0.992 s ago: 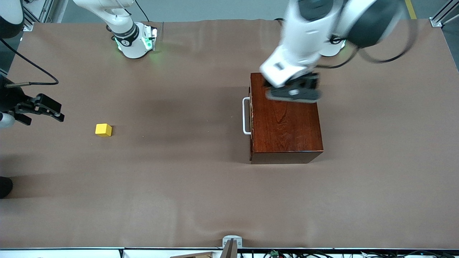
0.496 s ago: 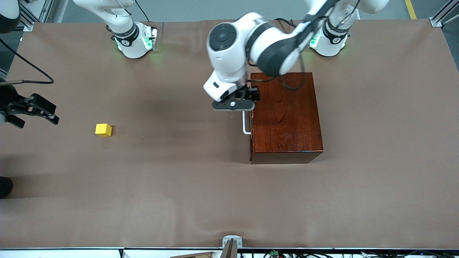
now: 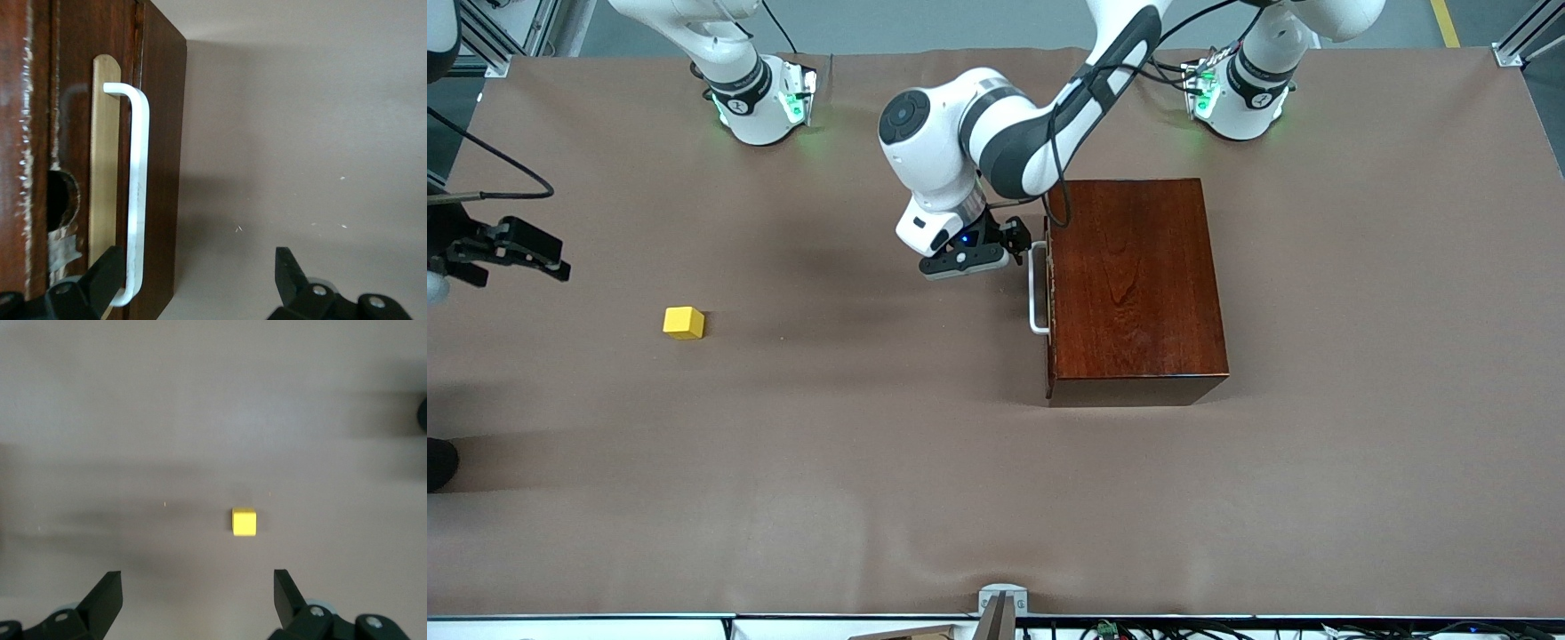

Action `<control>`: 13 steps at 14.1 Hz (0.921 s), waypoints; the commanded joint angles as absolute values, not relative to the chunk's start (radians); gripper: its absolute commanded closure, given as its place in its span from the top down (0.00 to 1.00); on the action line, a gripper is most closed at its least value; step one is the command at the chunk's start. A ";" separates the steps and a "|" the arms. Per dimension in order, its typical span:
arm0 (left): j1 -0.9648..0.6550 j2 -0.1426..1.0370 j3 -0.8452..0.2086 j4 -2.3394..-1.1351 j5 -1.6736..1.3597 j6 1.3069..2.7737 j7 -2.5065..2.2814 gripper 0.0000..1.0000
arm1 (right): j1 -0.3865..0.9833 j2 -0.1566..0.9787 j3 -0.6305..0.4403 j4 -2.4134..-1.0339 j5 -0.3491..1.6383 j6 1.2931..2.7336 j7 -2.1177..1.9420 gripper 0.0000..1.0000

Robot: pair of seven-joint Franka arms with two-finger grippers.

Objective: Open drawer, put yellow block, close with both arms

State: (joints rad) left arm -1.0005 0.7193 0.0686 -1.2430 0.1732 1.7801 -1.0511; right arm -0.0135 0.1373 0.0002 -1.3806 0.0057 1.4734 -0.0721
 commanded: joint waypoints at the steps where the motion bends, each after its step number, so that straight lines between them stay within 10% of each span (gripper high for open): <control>1: -1.011 0.762 0.078 -1.215 0.201 1.761 -1.055 1.00 | -0.017 0.134 0.017 -1.359 0.012 1.439 -0.066 1.00; 13: -1.008 0.792 0.077 -1.221 0.238 1.707 -1.031 1.00 | -0.069 0.208 0.009 -1.399 -0.046 1.436 -0.074 1.00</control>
